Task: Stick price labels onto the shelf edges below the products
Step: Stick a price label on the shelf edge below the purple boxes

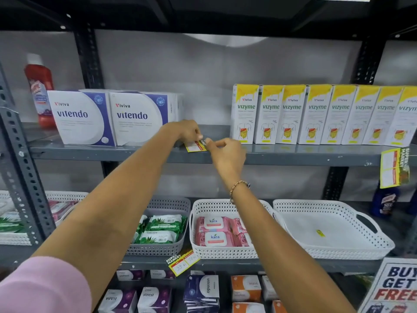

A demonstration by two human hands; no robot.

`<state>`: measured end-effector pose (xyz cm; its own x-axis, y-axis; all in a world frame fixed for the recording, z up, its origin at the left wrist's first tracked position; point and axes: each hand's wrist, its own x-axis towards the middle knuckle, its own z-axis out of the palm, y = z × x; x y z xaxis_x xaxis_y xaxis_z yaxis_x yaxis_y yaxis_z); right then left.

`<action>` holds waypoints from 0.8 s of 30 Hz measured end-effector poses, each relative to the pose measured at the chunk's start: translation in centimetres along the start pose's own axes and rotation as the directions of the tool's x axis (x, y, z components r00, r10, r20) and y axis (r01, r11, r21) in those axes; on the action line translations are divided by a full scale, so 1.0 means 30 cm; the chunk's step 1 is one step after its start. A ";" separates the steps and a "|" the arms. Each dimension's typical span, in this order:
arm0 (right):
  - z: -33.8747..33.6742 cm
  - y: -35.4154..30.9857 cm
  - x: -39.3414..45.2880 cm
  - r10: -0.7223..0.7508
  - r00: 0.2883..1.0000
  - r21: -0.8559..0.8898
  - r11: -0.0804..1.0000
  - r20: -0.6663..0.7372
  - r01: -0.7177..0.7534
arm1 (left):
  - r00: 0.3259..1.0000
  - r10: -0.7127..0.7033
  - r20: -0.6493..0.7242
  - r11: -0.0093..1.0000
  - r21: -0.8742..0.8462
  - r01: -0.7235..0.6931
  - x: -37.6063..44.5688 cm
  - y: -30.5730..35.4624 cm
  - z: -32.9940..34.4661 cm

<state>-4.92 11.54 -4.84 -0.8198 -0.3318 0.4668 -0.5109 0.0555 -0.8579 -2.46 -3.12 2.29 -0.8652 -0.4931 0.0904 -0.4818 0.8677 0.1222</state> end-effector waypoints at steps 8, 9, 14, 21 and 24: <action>-0.025 -0.085 0.068 -0.009 0.988 -0.562 0.822 0.151 0.093 | 0.991 0.118 0.055 0.991 0.054 -0.121 0.034 0.022 -0.008; -0.024 -0.094 0.073 0.015 0.988 -0.558 0.826 0.151 0.073 | 0.990 0.128 0.061 0.989 0.066 -0.132 0.040 0.020 -0.005; -0.025 -0.098 0.108 0.079 0.980 -0.539 0.842 0.182 0.033 | 0.983 0.180 0.046 0.982 0.056 -0.182 0.076 0.002 0.001; -0.022 -0.072 0.151 0.150 0.978 -0.430 0.900 0.146 -0.074 | 0.971 0.219 -0.097 0.975 -0.026 -0.222 0.104 -0.013 -0.024; -0.041 -0.070 0.178 0.165 0.981 -0.321 0.939 0.102 -0.125 | 0.964 0.234 -0.125 0.971 -0.017 -0.237 0.087 -0.012 -0.062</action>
<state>-8.56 10.82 -0.27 -0.8623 -0.4121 0.2942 -0.4603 0.3956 -0.7948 -4.29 -4.83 4.32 -0.9296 -0.2807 0.2389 -0.2601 0.9588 0.1143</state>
